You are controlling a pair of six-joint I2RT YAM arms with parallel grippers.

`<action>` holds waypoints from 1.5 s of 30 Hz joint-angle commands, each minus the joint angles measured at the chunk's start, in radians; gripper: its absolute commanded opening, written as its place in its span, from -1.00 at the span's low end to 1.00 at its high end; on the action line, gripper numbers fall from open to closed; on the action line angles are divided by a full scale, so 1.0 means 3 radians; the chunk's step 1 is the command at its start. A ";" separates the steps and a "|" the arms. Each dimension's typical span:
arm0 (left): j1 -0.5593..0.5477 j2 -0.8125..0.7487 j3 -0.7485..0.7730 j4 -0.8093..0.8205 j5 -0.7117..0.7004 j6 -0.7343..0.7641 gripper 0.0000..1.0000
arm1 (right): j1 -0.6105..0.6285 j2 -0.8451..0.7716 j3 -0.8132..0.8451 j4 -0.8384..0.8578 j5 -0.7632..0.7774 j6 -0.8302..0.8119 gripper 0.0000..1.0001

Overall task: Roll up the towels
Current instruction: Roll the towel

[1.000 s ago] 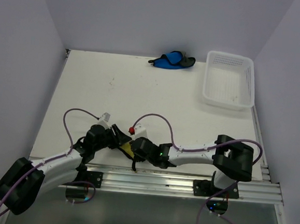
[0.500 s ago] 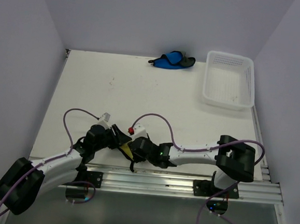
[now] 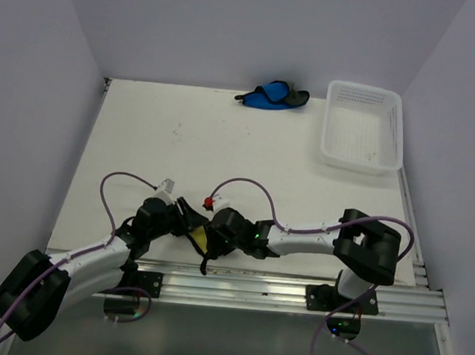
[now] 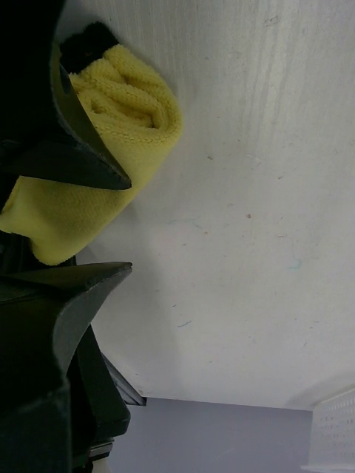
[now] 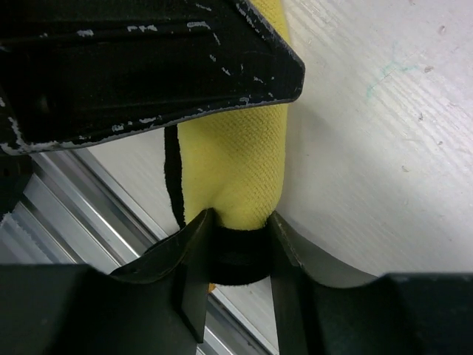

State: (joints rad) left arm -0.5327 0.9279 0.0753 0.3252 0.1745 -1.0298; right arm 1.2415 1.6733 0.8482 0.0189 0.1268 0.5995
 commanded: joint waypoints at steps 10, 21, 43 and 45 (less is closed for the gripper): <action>-0.0004 0.0036 0.0070 -0.0317 -0.0193 0.0145 -0.01 | 0.0167 0.0083 0.0143 -0.0288 0.0041 -0.0122 -1.00; 0.0001 -0.0051 0.0639 -0.0726 -0.0321 0.0303 0.06 | 0.0627 0.0322 0.0710 -0.1110 0.1688 -0.0321 -1.00; 0.0001 -0.0153 0.0557 -0.0599 -0.0127 0.0160 0.06 | 0.1031 0.1120 0.1544 -0.2226 0.3018 -0.0091 -1.00; -0.0004 -0.0173 0.0552 -0.0532 -0.0076 0.0145 0.05 | 0.1051 0.1187 0.1606 -0.2267 0.3044 -0.0086 -1.00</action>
State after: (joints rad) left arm -0.5331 0.8783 0.2539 0.0975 0.1200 -0.9760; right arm 1.5402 2.0060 1.2884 -0.6098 0.9825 0.5575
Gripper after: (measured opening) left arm 0.530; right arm 0.059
